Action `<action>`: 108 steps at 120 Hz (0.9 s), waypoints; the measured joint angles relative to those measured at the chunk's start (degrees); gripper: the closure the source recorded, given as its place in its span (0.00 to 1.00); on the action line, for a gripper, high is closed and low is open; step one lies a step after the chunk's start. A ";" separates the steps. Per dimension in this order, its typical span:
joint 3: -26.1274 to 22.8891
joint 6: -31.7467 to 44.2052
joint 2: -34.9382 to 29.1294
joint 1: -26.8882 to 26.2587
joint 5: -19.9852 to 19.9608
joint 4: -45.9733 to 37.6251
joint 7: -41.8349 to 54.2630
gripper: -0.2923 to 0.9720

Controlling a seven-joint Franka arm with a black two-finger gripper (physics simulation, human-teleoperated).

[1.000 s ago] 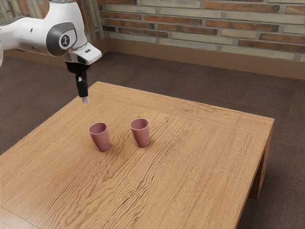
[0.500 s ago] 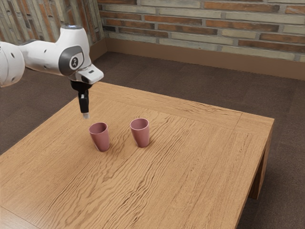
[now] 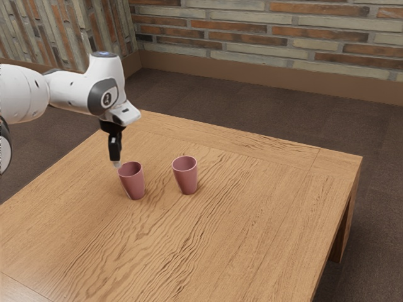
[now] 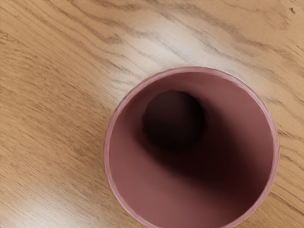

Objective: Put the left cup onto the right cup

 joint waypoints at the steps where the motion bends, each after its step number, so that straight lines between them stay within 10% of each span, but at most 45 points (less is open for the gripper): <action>1: 0.00 0.06 0.06 -0.01 0.00 0.03 0.06 0.23; 79: 0.00 2.88 5.48 -1.45 -0.44 3.73 3.71 0.23; 108: 0.00 3.40 6.35 -1.47 -0.62 3.66 4.19 0.46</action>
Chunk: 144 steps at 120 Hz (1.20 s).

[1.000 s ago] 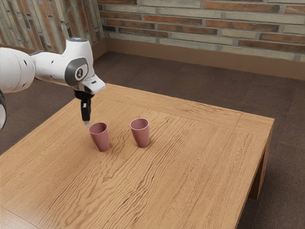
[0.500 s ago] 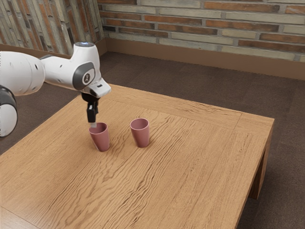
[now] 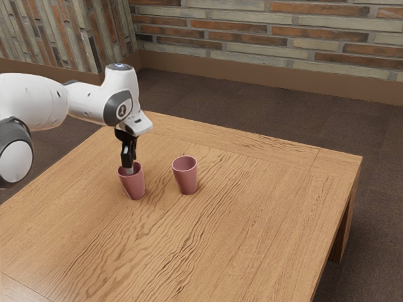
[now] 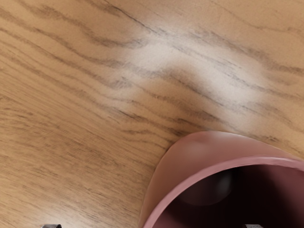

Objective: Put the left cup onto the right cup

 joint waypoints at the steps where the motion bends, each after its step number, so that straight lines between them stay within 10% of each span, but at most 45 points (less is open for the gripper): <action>1: 0.00 0.02 0.01 0.00 0.00 0.00 0.01 0.47; 48: -0.15 0.61 -0.01 -0.51 -0.16 -0.50 0.09 0.80; 144: -0.32 -1.11 -6.75 -0.92 -0.42 -0.58 -1.64 0.85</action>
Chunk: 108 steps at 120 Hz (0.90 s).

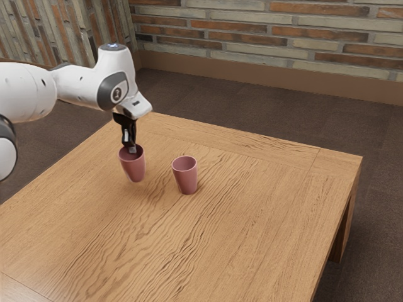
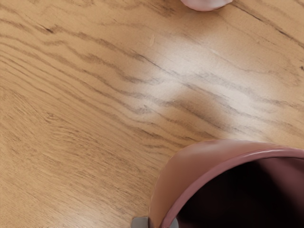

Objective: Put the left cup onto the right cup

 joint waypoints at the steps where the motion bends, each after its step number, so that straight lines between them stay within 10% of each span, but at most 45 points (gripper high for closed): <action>1: 0.00 -0.08 -0.11 -0.01 -0.06 0.01 -0.02 0.85; 108: 0.23 -9.08 -2.84 -5.28 -3.01 9.29 -1.25 0.85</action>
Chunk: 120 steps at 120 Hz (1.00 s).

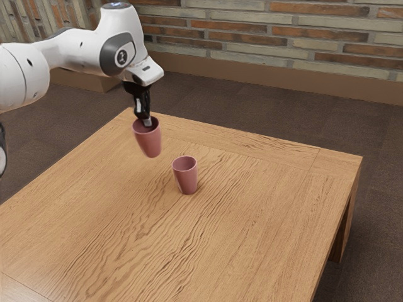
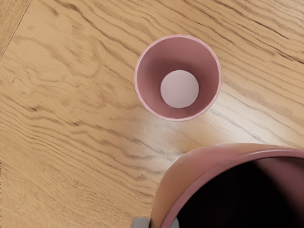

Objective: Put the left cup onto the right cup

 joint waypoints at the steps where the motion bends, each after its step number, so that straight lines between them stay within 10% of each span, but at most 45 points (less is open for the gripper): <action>1: 0.00 -0.08 0.09 -0.04 0.00 0.14 0.00 0.85; 120: 0.13 -6.13 11.35 -3.10 -1.33 13.32 0.29 0.85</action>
